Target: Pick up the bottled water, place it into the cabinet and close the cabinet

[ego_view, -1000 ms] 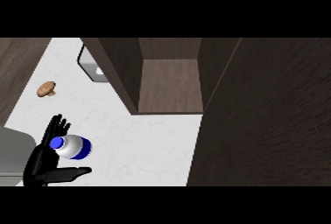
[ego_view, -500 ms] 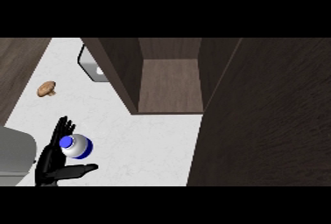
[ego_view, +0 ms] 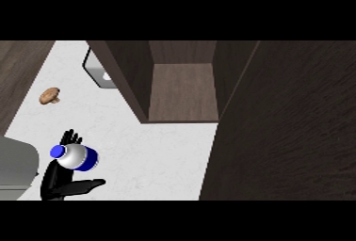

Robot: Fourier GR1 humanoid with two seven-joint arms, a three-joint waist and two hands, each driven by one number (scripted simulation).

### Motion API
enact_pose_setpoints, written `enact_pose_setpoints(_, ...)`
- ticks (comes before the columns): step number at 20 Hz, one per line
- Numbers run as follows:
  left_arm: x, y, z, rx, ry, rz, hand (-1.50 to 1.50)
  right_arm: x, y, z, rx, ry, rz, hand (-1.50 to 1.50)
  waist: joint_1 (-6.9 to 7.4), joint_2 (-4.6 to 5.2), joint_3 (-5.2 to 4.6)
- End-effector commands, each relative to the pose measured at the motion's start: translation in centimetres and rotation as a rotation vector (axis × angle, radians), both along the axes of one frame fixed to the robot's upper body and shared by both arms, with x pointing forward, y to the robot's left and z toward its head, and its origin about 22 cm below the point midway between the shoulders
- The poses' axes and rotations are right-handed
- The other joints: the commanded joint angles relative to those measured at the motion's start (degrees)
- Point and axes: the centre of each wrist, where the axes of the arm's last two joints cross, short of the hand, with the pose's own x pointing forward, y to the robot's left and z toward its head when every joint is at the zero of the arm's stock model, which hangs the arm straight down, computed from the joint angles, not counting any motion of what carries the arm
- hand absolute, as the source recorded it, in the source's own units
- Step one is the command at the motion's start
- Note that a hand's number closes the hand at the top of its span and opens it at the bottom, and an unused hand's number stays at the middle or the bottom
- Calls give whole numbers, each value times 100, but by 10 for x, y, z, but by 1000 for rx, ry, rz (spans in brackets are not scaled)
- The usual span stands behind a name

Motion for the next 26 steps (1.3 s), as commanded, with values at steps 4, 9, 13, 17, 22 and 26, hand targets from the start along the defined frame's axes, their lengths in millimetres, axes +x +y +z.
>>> enact_pose_setpoints(4, 7, 0, -8, -72, -33, -29, -150, -32, -12, 24, 12, -60, -35, -150, -22, -7, -5)
enact_pose_setpoints(9, 7, -4, -12, -148, -52, -42, 150, -31, -21, 23, 21, -58, -19, -150, -13, -11, 5)
enact_pose_setpoints(13, 0, 3, -16, -157, -76, -24, 150, -25, -16, 18, -13, -48, -33, -150, 5, -2, 0)
enact_pose_setpoints(17, 27, -19, -5, -196, -84, -57, 150, -16, -12, 20, -7, -69, -43, -150, 36, -9, 2)
enact_pose_setpoints(22, 23, -39, -9, -226, -110, -26, 150, -26, -11, 15, -2, -57, -55, -150, 29, -24, 6)
enact_pose_setpoints(26, 18, -87, -18, -205, -116, 7, 150, -25, -9, 18, -10, -57, -35, -150, 12, -26, 2)
